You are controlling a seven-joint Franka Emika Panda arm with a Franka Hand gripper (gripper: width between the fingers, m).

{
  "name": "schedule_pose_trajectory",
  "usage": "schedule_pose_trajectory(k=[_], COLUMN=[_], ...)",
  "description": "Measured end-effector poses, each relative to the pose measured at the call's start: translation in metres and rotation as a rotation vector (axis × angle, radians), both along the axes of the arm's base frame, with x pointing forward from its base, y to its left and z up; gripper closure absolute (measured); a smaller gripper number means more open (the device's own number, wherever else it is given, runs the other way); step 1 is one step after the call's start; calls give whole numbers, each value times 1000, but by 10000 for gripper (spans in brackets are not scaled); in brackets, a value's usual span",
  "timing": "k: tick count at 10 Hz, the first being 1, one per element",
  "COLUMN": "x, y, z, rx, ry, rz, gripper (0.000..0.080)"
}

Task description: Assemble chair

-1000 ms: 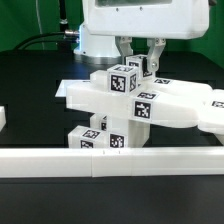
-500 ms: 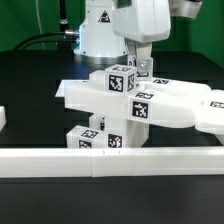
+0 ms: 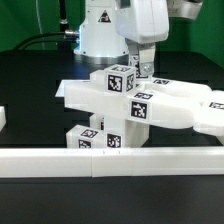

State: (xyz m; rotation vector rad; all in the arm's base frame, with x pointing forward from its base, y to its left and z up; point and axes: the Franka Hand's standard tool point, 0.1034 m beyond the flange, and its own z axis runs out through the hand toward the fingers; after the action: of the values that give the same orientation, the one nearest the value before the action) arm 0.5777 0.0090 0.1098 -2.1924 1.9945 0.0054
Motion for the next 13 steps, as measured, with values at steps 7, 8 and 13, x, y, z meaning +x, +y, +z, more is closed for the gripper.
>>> schedule_pose_trajectory(k=[7, 8, 13], x=[5, 9, 8], y=[4, 5, -2], z=[5, 5, 5], rx=[-135, -135, -156], ry=[-6, -8, -47], rz=[822, 904, 1268], gripper=[150, 150, 150])
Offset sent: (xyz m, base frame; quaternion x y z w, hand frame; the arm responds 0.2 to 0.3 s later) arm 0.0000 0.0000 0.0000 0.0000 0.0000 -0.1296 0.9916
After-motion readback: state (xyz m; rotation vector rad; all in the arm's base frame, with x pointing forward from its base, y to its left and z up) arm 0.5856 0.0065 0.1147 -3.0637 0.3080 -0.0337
